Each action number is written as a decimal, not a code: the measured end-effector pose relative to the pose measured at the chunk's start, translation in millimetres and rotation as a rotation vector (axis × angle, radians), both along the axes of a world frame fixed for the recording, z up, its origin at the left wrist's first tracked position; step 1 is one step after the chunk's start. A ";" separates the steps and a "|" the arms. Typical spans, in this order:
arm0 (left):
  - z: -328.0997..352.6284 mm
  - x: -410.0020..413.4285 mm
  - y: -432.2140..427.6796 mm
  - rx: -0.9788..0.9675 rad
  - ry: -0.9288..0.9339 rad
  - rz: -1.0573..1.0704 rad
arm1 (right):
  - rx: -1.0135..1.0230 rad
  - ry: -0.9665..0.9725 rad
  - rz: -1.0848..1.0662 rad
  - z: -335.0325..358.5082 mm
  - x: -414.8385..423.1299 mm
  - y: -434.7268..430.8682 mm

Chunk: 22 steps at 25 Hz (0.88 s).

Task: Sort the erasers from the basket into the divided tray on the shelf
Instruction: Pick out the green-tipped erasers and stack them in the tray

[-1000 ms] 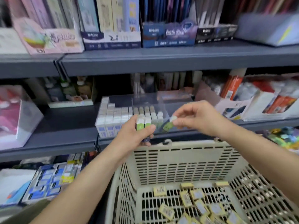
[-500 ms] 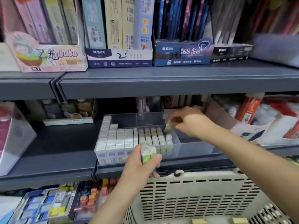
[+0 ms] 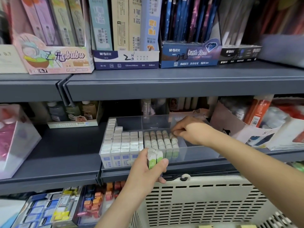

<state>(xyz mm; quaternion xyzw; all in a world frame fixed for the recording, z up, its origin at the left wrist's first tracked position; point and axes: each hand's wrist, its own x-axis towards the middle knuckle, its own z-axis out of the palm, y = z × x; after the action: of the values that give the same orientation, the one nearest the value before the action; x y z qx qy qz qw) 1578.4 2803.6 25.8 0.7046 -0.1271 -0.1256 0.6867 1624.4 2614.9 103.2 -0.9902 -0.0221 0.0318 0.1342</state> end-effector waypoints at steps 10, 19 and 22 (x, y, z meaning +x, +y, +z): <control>-0.3 0.5 -0.7 -0.013 0.015 -0.008 | -0.092 -0.005 0.019 2.1 -5.8 -6.3; 0.3 0.0 -1.0 -0.034 0.016 -0.025 | -0.143 -0.032 0.019 -0.2 -5.8 -4.1; 0.1 0.1 -1.0 -0.043 0.018 -0.023 | -0.113 -0.036 0.028 2.3 -4.2 -4.9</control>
<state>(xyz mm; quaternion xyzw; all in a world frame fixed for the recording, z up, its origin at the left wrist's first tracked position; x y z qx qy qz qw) 1578.6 2802.5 25.8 0.6871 -0.1316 -0.1369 0.7013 1620.2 2610.0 105.5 -0.9962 -0.0365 0.0170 0.0774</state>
